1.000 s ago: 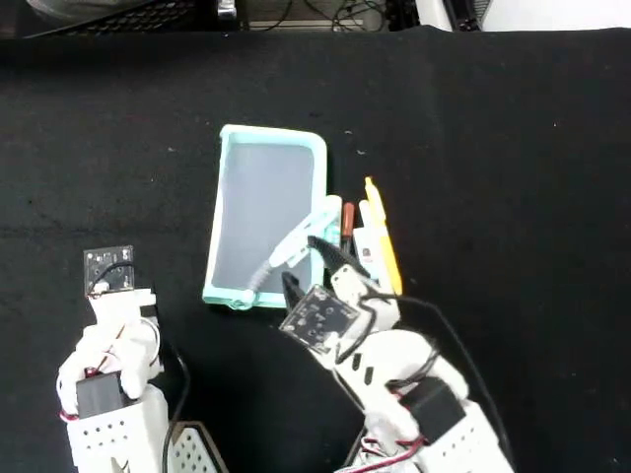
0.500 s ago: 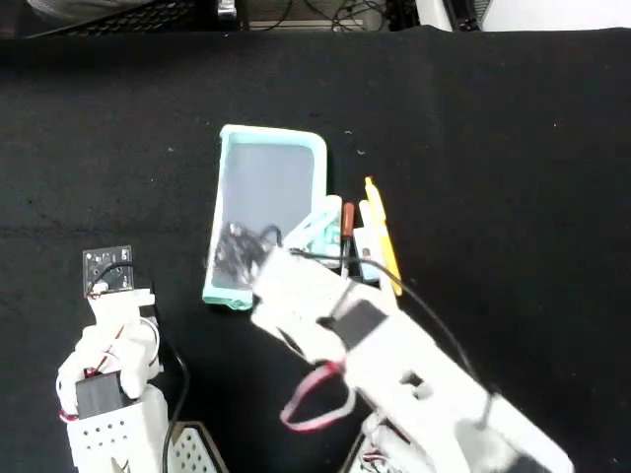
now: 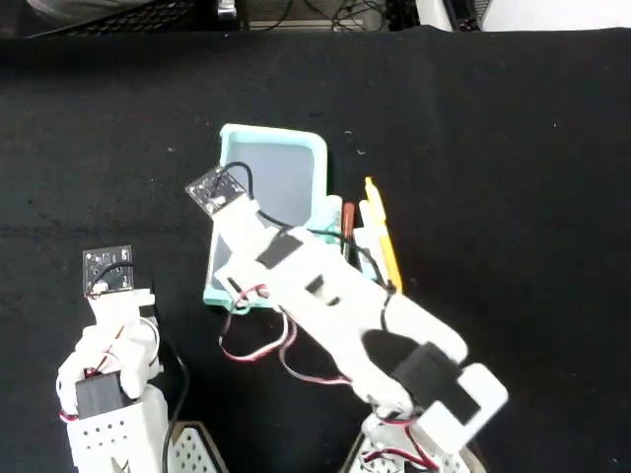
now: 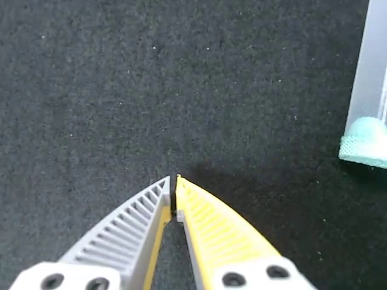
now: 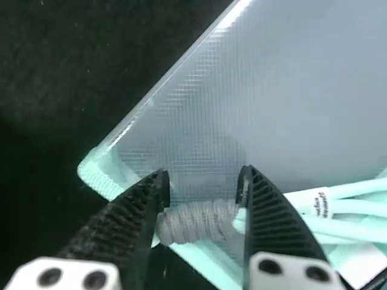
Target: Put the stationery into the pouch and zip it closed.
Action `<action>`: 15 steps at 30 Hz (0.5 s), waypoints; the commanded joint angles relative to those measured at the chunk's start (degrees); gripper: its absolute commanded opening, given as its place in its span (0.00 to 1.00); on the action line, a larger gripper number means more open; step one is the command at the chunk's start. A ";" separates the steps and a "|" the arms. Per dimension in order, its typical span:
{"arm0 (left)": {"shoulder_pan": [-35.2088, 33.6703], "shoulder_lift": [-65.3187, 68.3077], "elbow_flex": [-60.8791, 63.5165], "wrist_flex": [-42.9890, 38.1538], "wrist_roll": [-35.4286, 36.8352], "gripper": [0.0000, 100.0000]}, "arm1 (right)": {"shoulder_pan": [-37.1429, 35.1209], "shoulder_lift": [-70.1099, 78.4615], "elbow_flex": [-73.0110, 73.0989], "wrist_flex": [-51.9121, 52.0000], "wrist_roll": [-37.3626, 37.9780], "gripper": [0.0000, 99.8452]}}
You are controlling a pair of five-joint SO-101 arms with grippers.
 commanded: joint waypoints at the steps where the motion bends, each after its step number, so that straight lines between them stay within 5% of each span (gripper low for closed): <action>1: -0.75 -0.44 0.84 -0.09 -0.26 0.04 | 0.79 0.92 -4.97 9.49 -0.35 0.19; 11: -0.75 -0.44 0.84 -0.09 -0.26 0.04 | 1.93 -7.52 -6.11 27.43 26.11 0.19; 15: -0.75 -0.44 0.84 -0.09 -0.26 0.04 | 1.93 -12.88 -3.47 29.45 30.86 0.19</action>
